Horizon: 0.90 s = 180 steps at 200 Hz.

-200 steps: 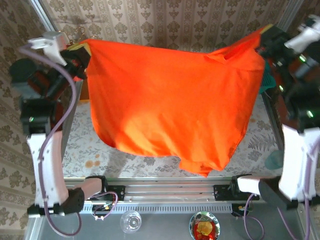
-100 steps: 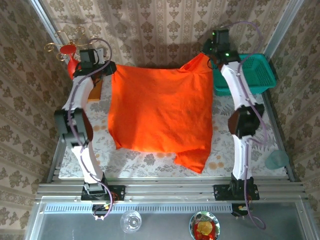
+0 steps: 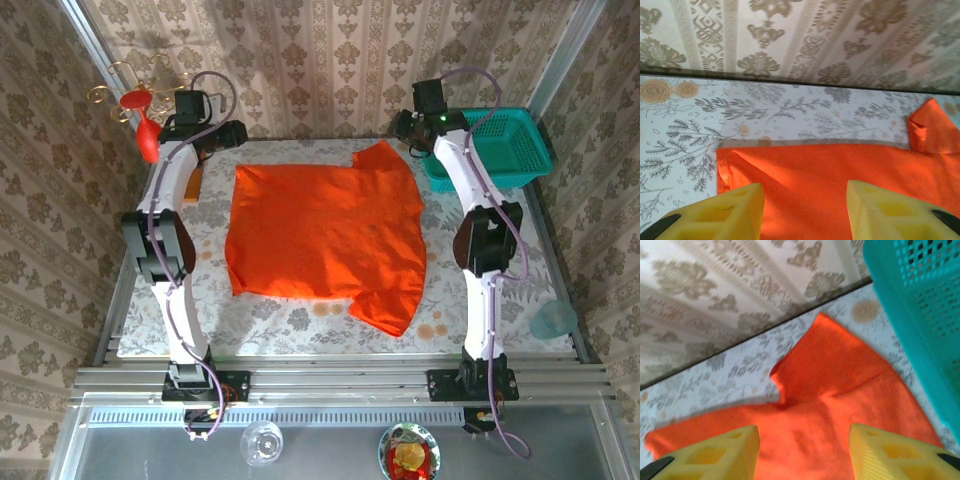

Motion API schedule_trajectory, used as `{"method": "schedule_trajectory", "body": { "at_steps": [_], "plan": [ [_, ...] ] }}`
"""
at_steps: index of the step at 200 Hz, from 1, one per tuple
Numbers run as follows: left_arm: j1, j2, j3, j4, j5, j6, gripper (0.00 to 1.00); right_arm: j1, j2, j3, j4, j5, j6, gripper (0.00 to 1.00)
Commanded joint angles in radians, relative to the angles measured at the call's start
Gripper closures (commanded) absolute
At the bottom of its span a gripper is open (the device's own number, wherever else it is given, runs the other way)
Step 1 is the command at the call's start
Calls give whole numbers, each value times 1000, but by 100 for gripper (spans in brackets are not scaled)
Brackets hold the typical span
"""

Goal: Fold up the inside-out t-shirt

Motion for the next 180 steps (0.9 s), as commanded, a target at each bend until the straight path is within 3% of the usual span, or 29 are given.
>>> {"method": "schedule_trajectory", "body": {
  "at_steps": [1,35,70,135,180],
  "plan": [
    [-39,-109,-94,-45,-18,47,53,25,-118,-111,34,-74,-25,50],
    [-98,-281,-329,-8,-20,20,54,60,-256,-353,32,-137,-28,51],
    [-171,-466,-613,56,-55,-36,56,90,-359,-622,176,-204,-13,51],
    [-283,-682,-1048,59,-177,-189,61,104,-90,-417,122,-314,-4,53],
    [-340,-858,-1223,-132,-400,-354,66,200,-251,-671,130,-325,15,53]
  ]
}}
